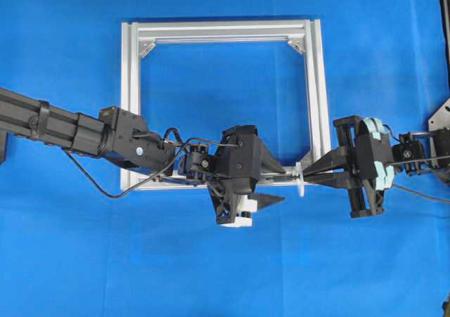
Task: Insert the wire through the string loop located on the right side.
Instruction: 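Grasp the USB plug with the left gripper beyond the loop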
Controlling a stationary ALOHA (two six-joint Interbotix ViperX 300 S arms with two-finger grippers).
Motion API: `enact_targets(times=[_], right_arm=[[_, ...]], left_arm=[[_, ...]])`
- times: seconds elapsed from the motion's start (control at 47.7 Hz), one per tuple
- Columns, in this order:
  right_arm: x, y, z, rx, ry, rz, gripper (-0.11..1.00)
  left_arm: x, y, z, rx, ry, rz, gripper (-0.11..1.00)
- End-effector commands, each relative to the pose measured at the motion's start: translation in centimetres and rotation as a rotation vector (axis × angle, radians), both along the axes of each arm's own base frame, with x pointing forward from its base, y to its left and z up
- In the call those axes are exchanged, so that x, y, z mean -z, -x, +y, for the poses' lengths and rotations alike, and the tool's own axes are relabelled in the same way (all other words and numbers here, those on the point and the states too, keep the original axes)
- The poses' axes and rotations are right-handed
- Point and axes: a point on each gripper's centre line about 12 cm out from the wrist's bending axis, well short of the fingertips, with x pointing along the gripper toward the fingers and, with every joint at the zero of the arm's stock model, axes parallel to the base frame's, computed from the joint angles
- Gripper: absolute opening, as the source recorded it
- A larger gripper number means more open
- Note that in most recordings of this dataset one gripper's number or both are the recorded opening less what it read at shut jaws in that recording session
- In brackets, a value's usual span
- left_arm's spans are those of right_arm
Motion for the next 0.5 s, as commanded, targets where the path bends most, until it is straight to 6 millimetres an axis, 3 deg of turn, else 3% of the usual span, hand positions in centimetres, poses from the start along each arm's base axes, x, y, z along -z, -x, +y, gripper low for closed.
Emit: enact_targets(times=[0.0, 0.105, 0.482], right_arm=[[-0.65, -0.54, 0.08, 0.003, -0.005, -0.027, -0.04], [-0.65, -0.54, 0.08, 0.003, -0.005, -0.027, -0.04], [-0.49, -0.43, 0.13, -0.007, 0.002, -0.01, -0.04]], left_arm=[[-1.7, -0.4, 0.34, -0.007, 0.003, -0.046, 0.34], [-1.93, -0.51, 0.34, -0.005, -0.002, -0.065, 0.08], [-1.59, -0.22, 0.37, -0.007, 0.003, -0.049, 0.08]])
